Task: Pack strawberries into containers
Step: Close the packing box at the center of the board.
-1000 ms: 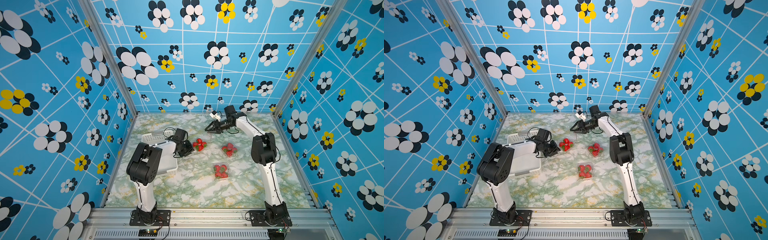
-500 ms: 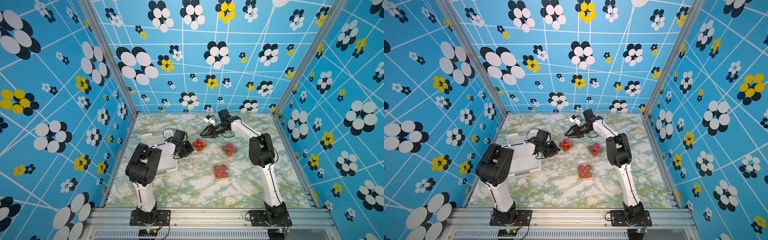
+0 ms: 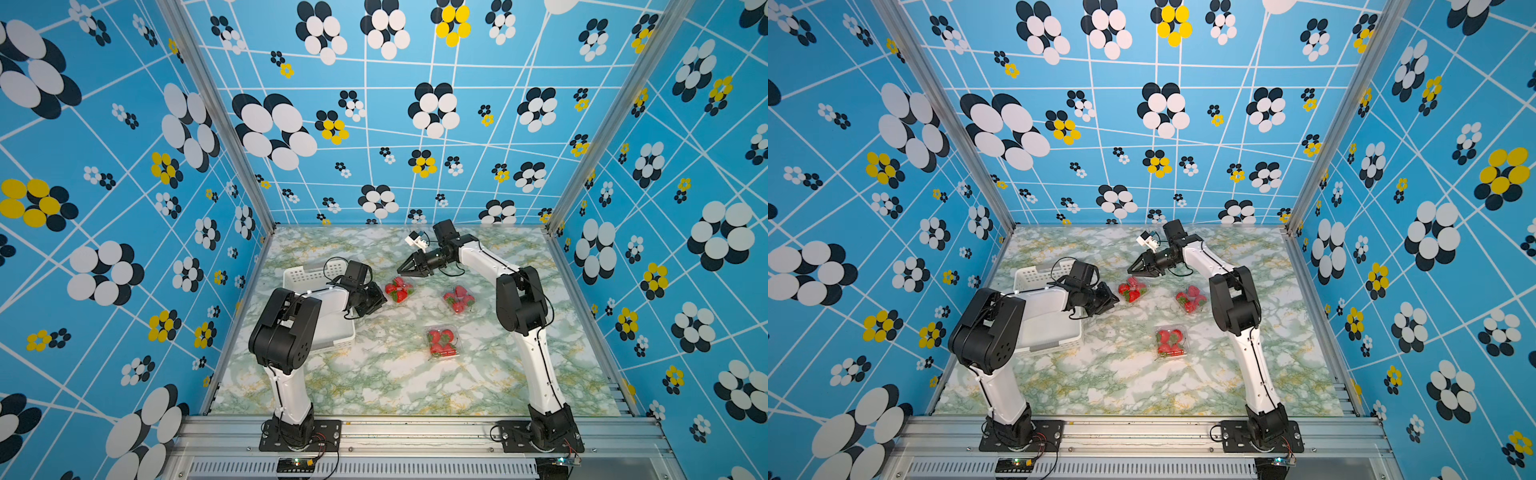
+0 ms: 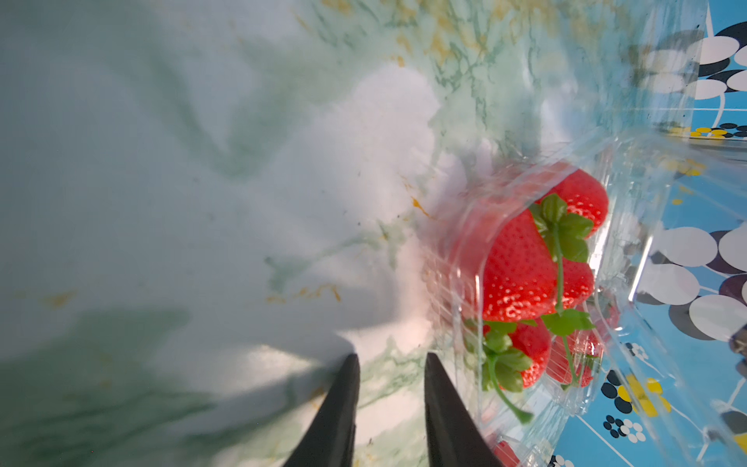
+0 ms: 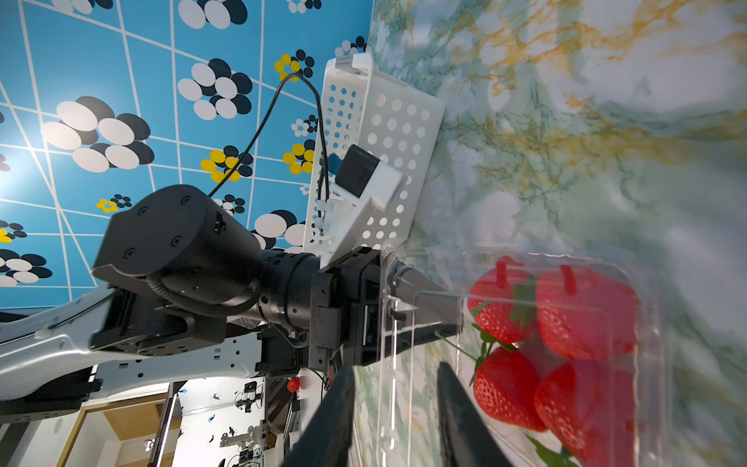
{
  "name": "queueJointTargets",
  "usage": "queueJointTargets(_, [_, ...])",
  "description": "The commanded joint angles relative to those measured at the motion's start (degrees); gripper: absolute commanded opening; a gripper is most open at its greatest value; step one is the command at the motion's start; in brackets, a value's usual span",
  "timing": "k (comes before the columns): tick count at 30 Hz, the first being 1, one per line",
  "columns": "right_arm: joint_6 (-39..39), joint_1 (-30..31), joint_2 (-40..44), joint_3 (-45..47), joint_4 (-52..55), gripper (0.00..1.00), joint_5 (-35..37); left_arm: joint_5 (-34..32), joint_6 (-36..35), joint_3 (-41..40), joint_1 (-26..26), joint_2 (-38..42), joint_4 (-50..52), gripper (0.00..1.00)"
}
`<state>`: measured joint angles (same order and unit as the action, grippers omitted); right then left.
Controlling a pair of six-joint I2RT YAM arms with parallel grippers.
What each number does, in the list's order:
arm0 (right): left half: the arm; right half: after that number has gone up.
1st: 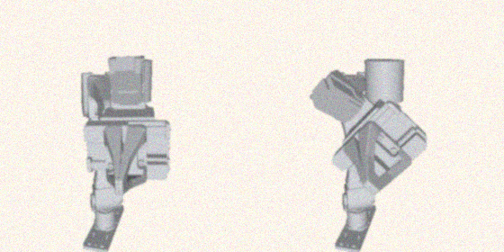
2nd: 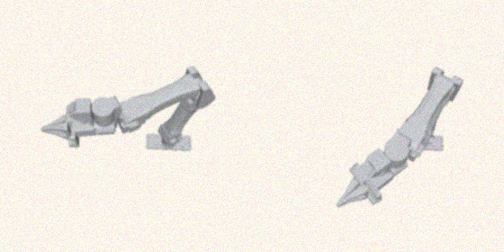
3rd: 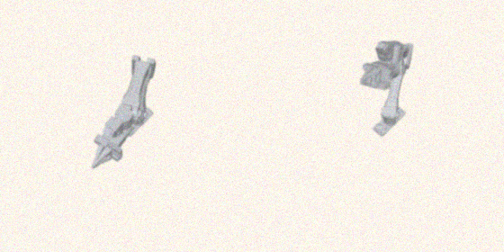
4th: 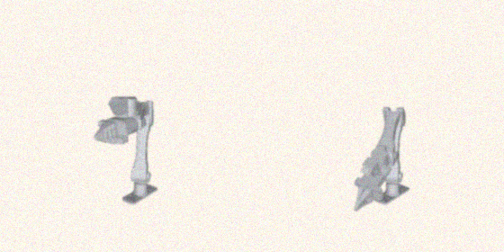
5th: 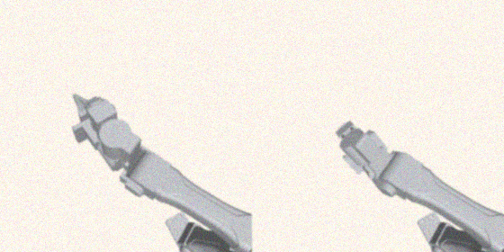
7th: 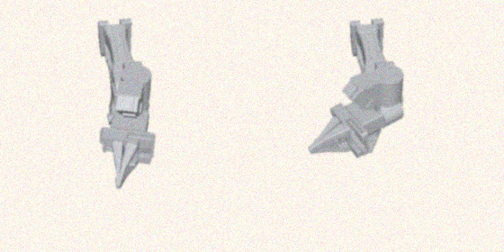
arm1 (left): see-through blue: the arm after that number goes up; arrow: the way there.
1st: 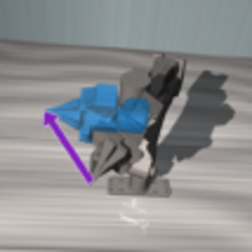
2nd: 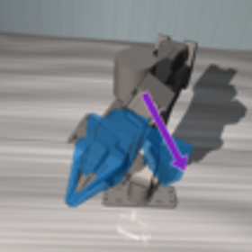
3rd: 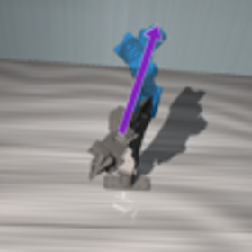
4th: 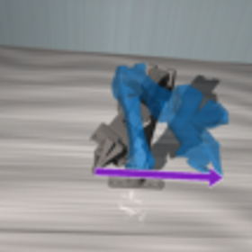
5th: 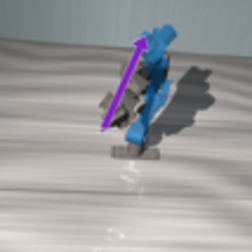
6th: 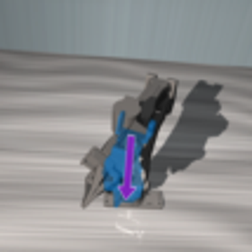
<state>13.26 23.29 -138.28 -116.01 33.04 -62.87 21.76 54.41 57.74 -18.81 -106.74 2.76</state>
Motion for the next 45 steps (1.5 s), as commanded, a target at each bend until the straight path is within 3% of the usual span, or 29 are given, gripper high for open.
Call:
queueJointTargets(1, [0.7,1.1,-1.3,0.8,-0.9,0.33,0.7,-3.6,-0.9,-3.0,0.8,-1.5,6.6,0.30])
queueJointTargets(20, [2.1,2.6,-5.4,1.6,-1.3,0.28,2.1,-4.3,-0.4,-5.5,1.7,0.4,5.2,0.30])
queueJointTargets(33, [-0.1,2.8,-8.3,-2.2,7.2,0.24,7.9,-4.6,0.3,-6.5,2.6,3.7,4.3,0.31])
queueJointTargets(45, [-0.7,3.0,-7.7,-2.1,7.6,0.23,9.1,-2.0,0.6,-6.5,2.7,4.8,-5.7,0.35])
